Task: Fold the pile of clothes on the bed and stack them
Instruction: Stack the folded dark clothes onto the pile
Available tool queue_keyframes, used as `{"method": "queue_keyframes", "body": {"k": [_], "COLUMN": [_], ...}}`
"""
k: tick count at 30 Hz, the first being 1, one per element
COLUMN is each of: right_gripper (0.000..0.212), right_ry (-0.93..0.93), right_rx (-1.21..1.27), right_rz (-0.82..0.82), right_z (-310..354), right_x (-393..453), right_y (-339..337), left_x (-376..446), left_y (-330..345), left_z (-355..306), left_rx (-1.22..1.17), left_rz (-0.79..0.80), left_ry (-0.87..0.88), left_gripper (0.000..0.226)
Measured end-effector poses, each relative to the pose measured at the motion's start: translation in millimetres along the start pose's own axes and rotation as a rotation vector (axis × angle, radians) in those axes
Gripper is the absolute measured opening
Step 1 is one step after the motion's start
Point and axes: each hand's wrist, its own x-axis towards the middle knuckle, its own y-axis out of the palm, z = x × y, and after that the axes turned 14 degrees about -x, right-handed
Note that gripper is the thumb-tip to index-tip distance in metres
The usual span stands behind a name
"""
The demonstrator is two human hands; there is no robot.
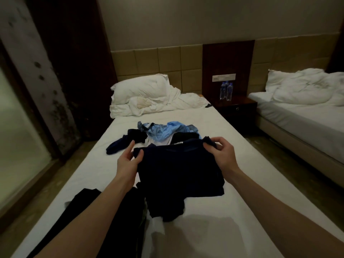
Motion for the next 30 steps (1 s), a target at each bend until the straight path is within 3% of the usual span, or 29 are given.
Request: {"method": "queue_keyframes", "body": {"k": [7, 19, 30], "right_gripper": [0.016, 0.016, 0.015], "right_ry": [-0.097, -0.181, -0.077], "right_rx": [-0.048, 0.049, 0.160], "right_rz": [-0.017, 0.108, 0.262], "right_z": [54, 113, 102], "right_x": [-60, -139, -160], "right_y": [2, 70, 193], "left_x": [-58, -127, -127], "left_y": [-24, -96, -206], "left_z": [-56, -142, -181], "left_rx": [0.070, 0.162, 0.169], "left_rz": [0.015, -0.238, -0.398], "left_ry": [0.069, 0.456, 0.403], "left_gripper": [0.007, 0.006, 0.018]}}
